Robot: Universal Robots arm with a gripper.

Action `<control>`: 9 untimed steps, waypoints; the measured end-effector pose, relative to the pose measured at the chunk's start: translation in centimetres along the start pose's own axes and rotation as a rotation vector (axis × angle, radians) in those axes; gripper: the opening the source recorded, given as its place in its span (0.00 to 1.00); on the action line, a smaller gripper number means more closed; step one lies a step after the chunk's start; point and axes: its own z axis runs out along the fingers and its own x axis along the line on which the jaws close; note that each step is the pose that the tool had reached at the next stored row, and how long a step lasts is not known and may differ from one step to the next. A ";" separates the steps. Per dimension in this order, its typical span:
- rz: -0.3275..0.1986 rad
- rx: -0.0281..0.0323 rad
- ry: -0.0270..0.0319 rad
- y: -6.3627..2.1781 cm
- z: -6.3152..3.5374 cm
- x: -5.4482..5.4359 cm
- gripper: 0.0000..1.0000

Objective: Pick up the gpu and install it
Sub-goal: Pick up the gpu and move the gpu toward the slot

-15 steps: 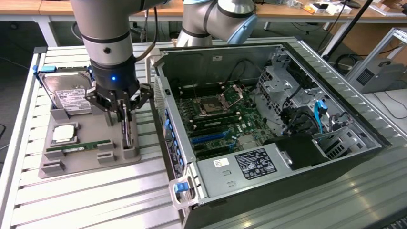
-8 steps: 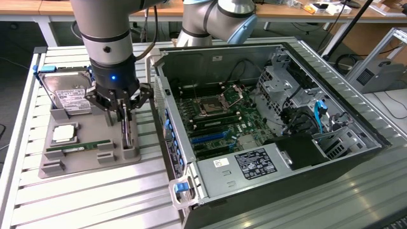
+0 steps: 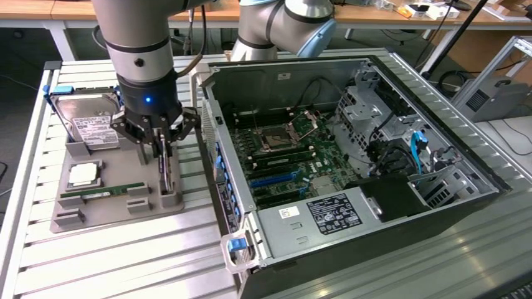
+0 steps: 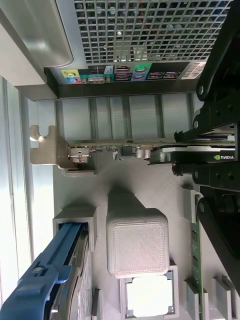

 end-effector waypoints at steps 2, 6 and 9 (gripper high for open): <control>0.000 0.0000 0.0001 0.00 -0.04 0.0 0.27; 0.000 0.0001 0.0001 0.00 -0.12 0.0 0.27; 0.000 0.0001 0.0002 -0.01 -0.16 0.0 0.27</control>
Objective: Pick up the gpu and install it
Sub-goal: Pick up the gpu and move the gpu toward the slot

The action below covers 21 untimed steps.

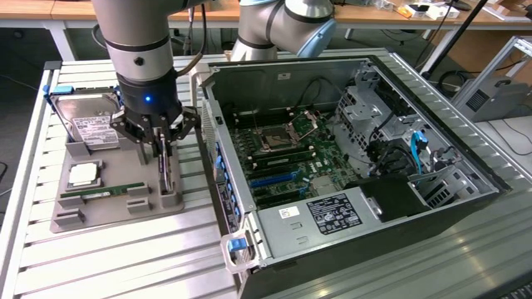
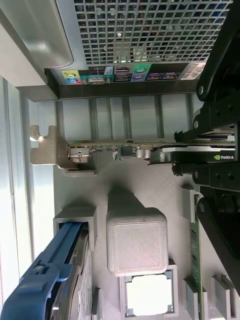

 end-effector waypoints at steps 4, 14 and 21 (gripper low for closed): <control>0.000 -0.0001 -0.0001 0.00 -0.06 0.0 0.27; 0.000 -0.0001 -0.0001 0.00 -0.44 0.0 0.27; 0.000 0.0000 0.0000 -0.01 -0.65 0.0 0.27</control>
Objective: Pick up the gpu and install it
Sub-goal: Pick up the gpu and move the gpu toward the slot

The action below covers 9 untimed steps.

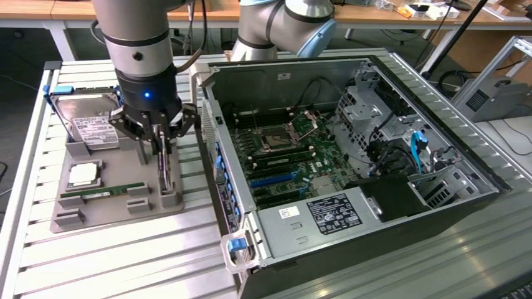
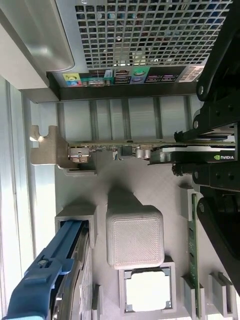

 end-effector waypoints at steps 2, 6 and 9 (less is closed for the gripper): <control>0.000 0.0000 -0.0001 0.00 -0.07 0.0 0.27; 0.000 -0.0001 -0.0001 0.00 -0.18 0.0 0.27; 0.000 0.0000 0.0000 0.00 -0.27 0.0 0.27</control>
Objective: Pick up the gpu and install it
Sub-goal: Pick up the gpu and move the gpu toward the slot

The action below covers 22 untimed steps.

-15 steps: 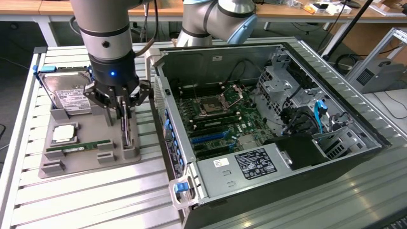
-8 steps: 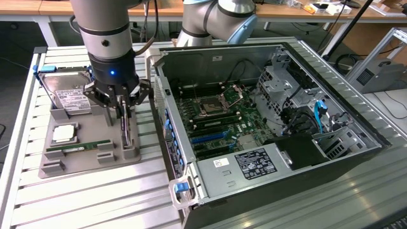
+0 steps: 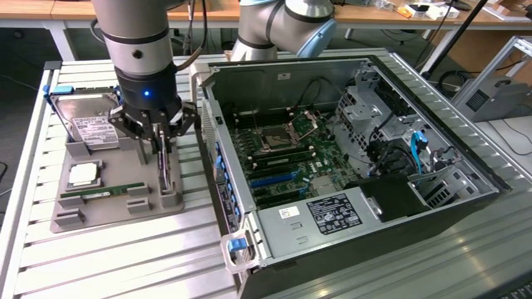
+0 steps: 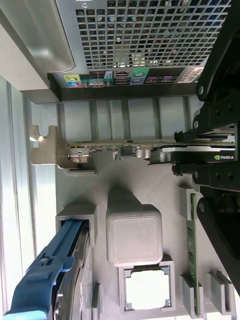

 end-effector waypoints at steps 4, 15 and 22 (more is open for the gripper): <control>0.000 0.0000 0.0000 0.00 -0.13 0.0 0.27; 0.000 0.0000 0.0000 0.00 -0.38 0.0 0.27; 0.000 0.0000 0.0000 -0.01 -0.52 0.0 0.27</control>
